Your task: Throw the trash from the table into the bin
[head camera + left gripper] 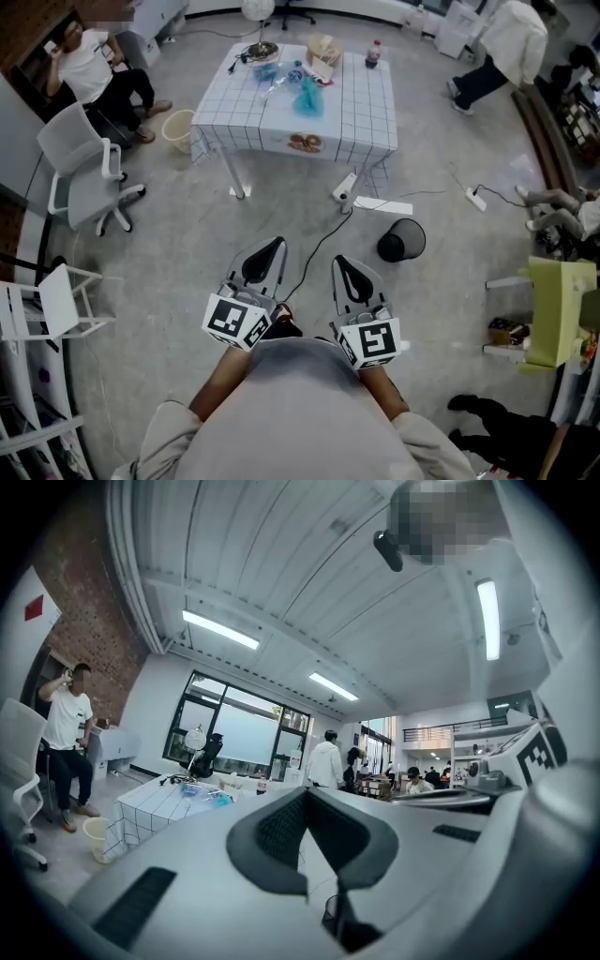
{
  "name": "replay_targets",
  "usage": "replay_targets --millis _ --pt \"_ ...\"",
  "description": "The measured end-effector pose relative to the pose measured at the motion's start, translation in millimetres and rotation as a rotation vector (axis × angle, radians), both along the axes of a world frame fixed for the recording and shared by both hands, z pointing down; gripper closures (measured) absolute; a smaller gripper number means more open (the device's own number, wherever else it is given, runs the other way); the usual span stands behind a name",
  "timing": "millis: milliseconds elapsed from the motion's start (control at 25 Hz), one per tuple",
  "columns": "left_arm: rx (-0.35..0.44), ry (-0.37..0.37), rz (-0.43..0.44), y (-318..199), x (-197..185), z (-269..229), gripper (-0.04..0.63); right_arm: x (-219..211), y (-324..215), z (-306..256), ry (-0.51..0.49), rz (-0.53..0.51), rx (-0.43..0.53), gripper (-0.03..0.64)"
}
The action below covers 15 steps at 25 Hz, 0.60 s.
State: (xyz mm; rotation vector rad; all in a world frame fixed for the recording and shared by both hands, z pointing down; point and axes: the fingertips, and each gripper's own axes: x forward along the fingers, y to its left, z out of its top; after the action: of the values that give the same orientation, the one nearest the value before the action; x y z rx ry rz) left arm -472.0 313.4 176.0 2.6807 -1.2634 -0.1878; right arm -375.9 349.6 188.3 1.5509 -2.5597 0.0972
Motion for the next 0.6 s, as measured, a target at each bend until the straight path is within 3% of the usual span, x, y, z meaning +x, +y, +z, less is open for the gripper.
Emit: replay_targets --millis 600 --pt "-0.020 0.031 0.020 -48.7 -20.3 6.9 0.589 -28.7 -48.5 11.9 0.032 -0.013 -0.035 0.597"
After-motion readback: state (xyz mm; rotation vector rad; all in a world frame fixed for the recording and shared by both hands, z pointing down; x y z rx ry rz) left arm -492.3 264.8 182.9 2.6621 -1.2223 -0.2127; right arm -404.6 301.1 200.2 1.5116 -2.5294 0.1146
